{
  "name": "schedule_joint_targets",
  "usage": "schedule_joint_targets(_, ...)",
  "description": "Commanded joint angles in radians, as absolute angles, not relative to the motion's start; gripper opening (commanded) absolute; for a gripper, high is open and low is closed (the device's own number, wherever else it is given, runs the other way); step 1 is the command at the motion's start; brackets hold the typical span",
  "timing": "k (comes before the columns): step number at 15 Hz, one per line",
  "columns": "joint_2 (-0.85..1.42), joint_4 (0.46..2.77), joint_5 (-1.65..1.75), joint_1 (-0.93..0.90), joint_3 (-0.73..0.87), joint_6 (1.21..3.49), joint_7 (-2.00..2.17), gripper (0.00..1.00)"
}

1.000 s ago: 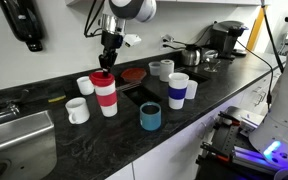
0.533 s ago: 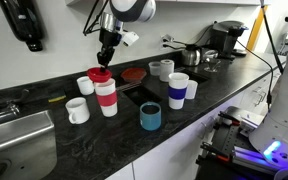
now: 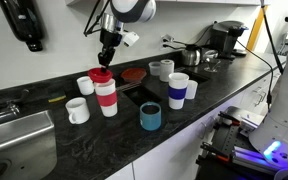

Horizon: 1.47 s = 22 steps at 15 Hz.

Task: Put the red lid on the red and white cup

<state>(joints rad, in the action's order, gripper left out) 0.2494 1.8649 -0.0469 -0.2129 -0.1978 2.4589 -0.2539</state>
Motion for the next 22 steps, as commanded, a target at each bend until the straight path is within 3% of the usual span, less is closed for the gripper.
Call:
schedule_joint_targets(1,0.276,1.833,-0.032,-0.191,-0.196,2.418,-0.255,0.04)
schedule_joint_targets(8,0.276,1.851,-0.038,-0.199,-0.203,2.403,-0.239,0.04)
schedule_joint_targets(9,0.276,1.848,-0.043,-0.199,-0.205,2.397,-0.239,0.09)
schedule_joint_targets(10,0.276,1.846,-0.047,-0.200,-0.208,2.391,-0.237,0.40)
schedule_joint_targets(12,0.273,1.844,-0.048,-0.201,-0.209,2.385,-0.229,0.45)
schedule_joint_targets(19,0.241,1.849,-0.046,-0.198,-0.202,2.384,-0.179,0.95)
schedule_joint_targets(22,0.210,1.857,-0.055,-0.197,-0.201,2.382,-0.156,1.00)
